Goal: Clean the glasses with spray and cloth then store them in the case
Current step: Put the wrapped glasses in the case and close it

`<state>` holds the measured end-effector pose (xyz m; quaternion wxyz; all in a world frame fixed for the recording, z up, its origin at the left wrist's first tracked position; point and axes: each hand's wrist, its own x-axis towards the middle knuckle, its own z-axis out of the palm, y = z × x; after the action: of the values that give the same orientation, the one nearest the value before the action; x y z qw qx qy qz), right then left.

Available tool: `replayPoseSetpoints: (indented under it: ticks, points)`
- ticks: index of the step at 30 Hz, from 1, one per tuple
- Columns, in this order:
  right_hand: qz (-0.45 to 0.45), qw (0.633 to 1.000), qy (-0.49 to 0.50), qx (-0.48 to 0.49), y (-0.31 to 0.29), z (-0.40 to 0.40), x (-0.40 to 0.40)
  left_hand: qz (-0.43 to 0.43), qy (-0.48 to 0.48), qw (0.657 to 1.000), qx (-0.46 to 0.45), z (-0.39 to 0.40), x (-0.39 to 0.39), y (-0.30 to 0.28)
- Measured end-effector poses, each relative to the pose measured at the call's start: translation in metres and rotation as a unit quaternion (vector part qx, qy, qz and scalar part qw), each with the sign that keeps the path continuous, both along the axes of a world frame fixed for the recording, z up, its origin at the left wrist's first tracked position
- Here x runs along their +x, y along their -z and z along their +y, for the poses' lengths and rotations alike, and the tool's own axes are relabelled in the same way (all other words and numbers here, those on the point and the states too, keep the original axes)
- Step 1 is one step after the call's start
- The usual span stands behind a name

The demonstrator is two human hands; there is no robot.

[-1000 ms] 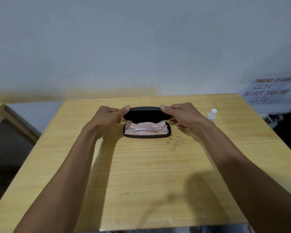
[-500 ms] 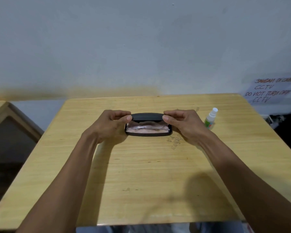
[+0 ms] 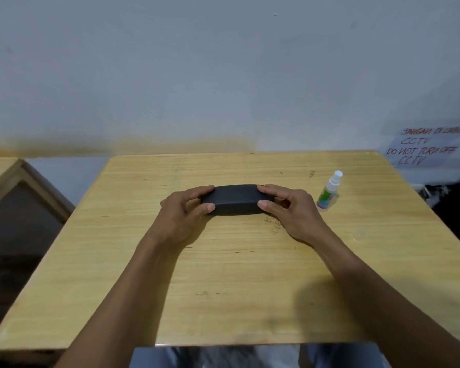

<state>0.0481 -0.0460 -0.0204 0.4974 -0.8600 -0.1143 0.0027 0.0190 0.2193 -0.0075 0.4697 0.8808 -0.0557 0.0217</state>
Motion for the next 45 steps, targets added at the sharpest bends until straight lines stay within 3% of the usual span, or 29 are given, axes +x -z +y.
replayPoseSetpoints:
  ticks: [4, 9, 18, 29, 45]
  points:
    - [-0.048, 0.997, 0.009, -0.062, 0.008, 0.002, -0.006, -0.074, -0.037, 0.995, 0.055, -0.018, -0.011, 0.004]
    - [-0.069, 0.994, 0.034, -0.072, 0.009, 0.008, -0.009, -0.074, -0.088, 0.986, 0.120, -0.026, -0.008, 0.013]
    - [-0.085, 0.995, 0.039, -0.040, 0.006, 0.011, 0.008, -0.080, -0.093, 0.989, 0.081, -0.030, 0.008, 0.005]
    - [-0.071, 0.996, 0.057, -0.001, -0.007, 0.040, 0.103, -0.075, -0.110, 0.991, 0.030, -0.020, 0.104, -0.008]
    - [-0.067, 0.995, 0.061, -0.026, 0.009, 0.049, 0.132, -0.092, -0.118, 0.985, 0.085, -0.014, 0.141, 0.017]
